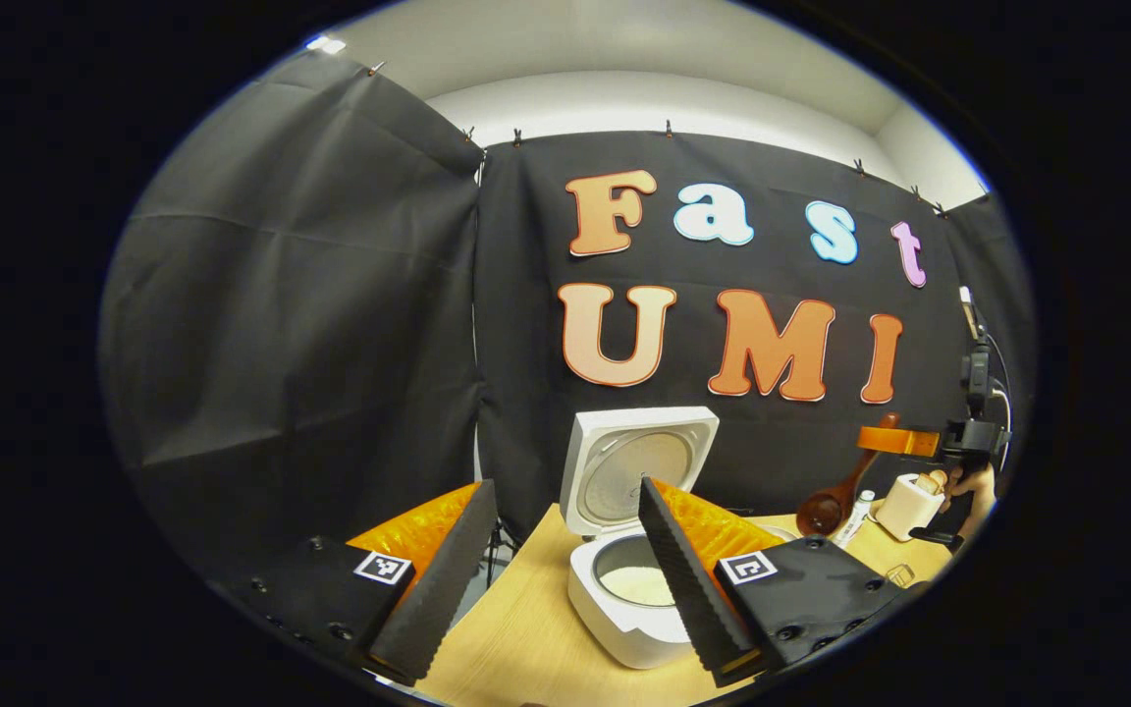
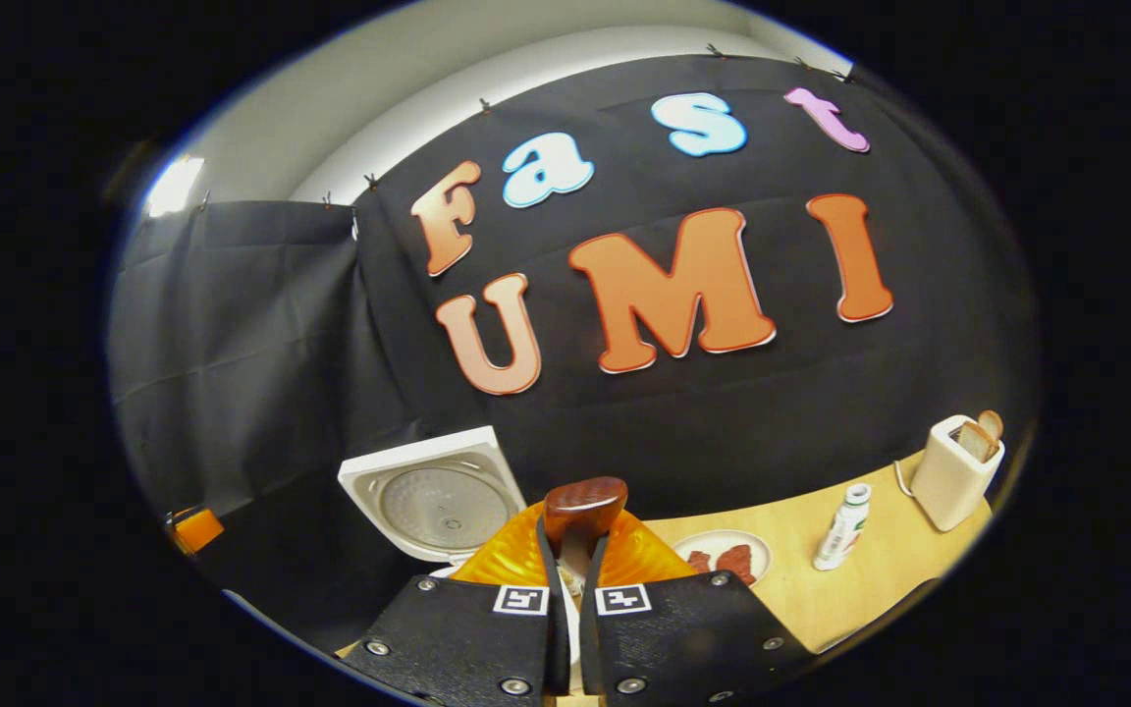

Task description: Close the left gripper, press the button to open the rice cooker; take a wooden spoon from the chopstick holder with the right hand, scoop a spoonful of rice and pour it into the rice cooker, then put the wooden spoon back into the chopstick holder.

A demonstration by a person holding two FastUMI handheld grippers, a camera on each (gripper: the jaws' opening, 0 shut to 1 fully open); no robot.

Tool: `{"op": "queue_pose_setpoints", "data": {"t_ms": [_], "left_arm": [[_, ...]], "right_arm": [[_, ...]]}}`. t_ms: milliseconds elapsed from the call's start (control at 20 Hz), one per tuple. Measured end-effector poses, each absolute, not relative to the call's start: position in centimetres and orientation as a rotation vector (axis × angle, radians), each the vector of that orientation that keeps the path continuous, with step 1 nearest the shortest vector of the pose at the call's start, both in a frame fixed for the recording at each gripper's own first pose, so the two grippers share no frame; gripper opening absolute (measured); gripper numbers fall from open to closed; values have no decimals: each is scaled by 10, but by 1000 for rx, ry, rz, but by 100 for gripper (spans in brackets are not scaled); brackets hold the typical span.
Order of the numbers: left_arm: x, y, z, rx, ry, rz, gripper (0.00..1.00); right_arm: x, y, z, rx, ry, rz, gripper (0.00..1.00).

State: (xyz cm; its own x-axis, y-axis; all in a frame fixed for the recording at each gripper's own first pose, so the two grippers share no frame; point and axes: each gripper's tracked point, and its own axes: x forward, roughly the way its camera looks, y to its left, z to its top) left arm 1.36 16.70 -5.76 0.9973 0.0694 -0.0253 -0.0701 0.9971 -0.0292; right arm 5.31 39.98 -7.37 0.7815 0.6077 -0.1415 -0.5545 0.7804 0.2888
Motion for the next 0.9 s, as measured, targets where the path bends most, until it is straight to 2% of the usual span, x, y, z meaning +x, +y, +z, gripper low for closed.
{"op": "queue_pose_setpoints", "data": {"t_ms": [350,400,450,900], "left_arm": [[21,141,-63,-19,44,38,99],[22,136,-63,-23,46,30,99],[22,131,-62,-27,48,22,99],[26,92,-59,-25,50,0,99]], "right_arm": [[69,264,-102,246,267,425,3],[69,247,-109,240,276,398,8],[70,230,-114,238,284,372,3],[64,138,-174,287,365,234,4]]}}
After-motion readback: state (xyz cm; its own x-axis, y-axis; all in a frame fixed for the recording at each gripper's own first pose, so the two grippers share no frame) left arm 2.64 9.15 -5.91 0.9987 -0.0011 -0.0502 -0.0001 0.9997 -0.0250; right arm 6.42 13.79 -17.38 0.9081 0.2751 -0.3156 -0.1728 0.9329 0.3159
